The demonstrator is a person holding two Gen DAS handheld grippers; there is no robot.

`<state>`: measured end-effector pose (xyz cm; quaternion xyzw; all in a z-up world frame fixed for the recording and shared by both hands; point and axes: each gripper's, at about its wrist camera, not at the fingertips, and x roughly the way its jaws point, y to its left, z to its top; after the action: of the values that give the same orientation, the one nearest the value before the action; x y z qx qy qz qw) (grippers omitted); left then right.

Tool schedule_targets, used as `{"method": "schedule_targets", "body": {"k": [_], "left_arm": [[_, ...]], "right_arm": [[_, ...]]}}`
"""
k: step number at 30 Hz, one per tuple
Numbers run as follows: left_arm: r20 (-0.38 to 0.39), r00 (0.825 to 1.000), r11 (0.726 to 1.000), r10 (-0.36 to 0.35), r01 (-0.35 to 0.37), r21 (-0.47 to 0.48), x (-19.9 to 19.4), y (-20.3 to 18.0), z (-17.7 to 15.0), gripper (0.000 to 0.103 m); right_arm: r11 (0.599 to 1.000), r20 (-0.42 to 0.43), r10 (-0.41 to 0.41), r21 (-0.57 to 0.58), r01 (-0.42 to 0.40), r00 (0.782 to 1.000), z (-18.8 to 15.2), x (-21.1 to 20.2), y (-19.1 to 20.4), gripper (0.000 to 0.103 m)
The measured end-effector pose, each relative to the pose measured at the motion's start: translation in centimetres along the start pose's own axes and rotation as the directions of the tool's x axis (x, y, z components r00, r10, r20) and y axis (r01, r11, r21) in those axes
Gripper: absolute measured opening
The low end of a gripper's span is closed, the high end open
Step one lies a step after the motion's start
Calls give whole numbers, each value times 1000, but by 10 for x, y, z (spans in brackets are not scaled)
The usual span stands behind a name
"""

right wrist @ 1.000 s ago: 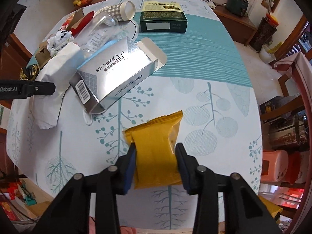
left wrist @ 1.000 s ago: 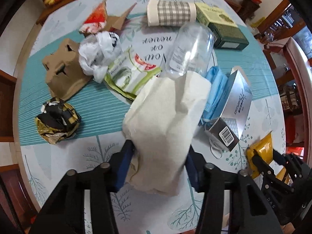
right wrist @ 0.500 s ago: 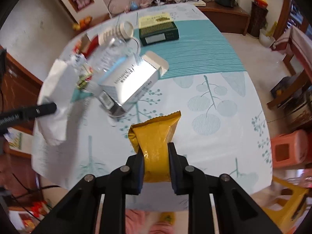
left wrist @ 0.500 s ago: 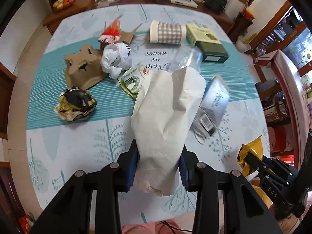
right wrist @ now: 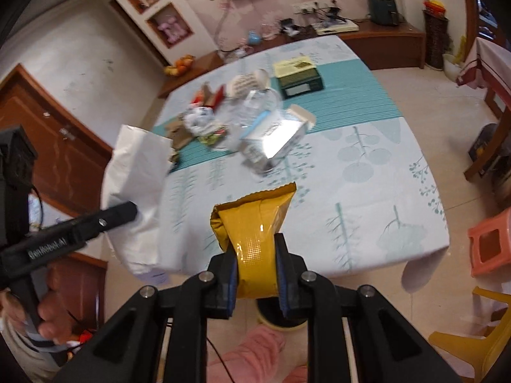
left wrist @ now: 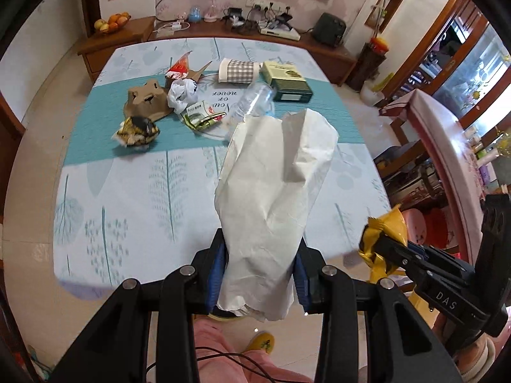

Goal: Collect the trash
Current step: 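Carry the paper bag and yellow packet with both tools to the bin, then open both tools over the bin to drop the bag and packet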

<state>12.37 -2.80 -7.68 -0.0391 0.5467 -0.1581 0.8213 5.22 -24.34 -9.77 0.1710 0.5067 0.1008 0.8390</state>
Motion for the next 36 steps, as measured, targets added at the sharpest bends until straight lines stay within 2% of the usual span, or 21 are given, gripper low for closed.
{"method": "schedule_targets", "body": {"k": [5, 9, 14, 18, 25, 27, 33, 36], "left_arm": [[58, 996, 997, -61, 64, -53, -30, -5, -56, 36], [94, 992, 995, -80, 86, -56, -40, -9, -98, 36], [105, 994, 1000, -18, 17, 3, -32, -15, -143, 36], [101, 995, 1000, 9, -11, 20, -16, -11, -169, 36], [-23, 1000, 999, 8, -9, -32, 53, 13, -198, 37], [-76, 997, 1000, 10, -12, -21, 84, 20, -207, 37], [-144, 989, 999, 47, -43, 32, 181, 45, -236, 37], [-157, 985, 997, 77, -71, 44, 222, 57, -246, 40]], "right_arm": [[998, -6, 41, -48, -41, 999, -30, -18, 11, 16], [996, -32, 77, -32, -78, 996, -58, -20, 11, 16], [994, -81, 113, -5, -114, 990, -91, -6, 9, 16], [993, -149, 118, 31, -115, 982, -117, 22, 4, 16], [994, -221, 86, 84, -69, 971, -154, 81, -14, 16], [993, -242, 78, 107, -53, 967, -165, 107, -22, 16], [982, -253, 30, 186, 18, 967, -198, 185, -56, 16], [971, -277, 2, 230, 64, 961, -215, 231, -76, 16]]}}
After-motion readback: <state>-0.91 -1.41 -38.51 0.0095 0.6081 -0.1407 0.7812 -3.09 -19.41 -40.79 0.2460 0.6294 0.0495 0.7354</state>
